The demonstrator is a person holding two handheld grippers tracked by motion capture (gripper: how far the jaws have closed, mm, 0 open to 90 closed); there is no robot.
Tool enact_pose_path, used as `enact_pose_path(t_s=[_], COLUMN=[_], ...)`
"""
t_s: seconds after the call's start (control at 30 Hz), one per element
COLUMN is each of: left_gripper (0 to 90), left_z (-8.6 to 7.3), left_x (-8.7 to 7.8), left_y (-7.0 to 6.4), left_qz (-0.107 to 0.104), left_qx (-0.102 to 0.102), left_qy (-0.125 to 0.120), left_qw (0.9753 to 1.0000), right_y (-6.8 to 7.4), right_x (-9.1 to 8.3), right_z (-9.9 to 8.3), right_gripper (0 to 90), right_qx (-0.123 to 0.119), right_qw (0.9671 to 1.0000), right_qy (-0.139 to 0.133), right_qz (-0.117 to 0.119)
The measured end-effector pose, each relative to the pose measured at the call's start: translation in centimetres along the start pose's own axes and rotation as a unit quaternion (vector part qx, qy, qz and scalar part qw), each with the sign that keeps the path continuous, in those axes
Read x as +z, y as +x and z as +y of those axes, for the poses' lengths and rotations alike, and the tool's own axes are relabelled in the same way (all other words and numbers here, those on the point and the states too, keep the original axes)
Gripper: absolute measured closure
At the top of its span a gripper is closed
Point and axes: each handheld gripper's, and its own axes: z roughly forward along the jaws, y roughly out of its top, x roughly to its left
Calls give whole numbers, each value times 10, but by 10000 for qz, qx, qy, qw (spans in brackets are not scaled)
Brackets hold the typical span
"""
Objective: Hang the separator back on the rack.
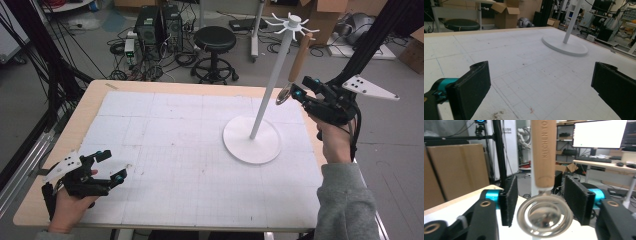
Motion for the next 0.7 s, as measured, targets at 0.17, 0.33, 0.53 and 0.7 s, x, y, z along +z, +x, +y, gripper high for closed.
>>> enact_pose_path(t_s=[0.17,0.33,0.53,0.7], left_gripper=[29,29,29,29], left_z=[1,2,1,1], left_x=[2,5,9,14], left_y=[-2,-4,-5,-4], left_qz=[-9,-21,-22,-50], left_qx=[14,39,12,-3], left_qy=[1,18,61,73], left_qw=[10000,10000,10000,10000], right_y=[1,2,4,2], right_x=[-6,-9,-14,-23], right_z=[-12,-28,-40,-49], right_gripper=[281,143,3,2], right_qx=[50,-43,-148,-142], right_qw=[9989,9981,9985,9991], right_qy=[-66,95,315,241], right_qz=[465,599,414,318])
